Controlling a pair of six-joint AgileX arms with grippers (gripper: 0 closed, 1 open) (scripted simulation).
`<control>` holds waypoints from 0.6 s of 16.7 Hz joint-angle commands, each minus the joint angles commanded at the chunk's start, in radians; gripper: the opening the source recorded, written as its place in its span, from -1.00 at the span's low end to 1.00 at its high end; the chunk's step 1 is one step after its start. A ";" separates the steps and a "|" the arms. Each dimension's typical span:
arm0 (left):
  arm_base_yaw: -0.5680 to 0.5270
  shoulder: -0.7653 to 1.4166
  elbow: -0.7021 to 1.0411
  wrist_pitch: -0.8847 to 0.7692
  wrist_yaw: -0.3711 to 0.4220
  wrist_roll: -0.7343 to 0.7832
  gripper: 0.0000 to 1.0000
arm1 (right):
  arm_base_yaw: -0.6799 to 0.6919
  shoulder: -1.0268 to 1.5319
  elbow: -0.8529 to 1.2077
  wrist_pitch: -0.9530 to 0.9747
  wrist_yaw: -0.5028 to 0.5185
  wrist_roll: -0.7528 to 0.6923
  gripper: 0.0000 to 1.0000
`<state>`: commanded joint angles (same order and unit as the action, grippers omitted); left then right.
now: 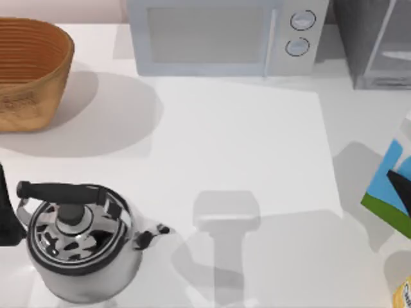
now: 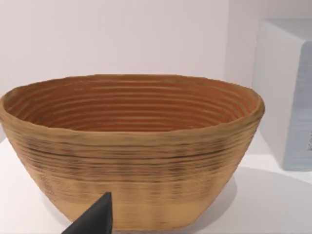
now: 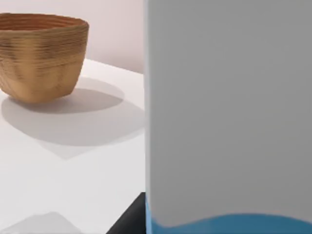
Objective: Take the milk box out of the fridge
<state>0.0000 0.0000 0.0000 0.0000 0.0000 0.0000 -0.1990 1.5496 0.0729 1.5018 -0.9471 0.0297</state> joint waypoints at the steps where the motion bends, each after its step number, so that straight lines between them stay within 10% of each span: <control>1: 0.000 0.000 0.000 0.000 0.000 0.000 1.00 | 0.000 0.000 0.000 0.000 0.000 0.000 -1.00; 10: 0.000 0.000 0.000 0.000 0.000 0.000 1.00 | 0.134 0.293 0.083 0.197 0.143 -0.001 -1.00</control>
<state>0.0000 0.0000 0.0000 0.0000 0.0000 0.0000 -0.0651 1.8424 0.1563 1.6990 -0.8042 0.0282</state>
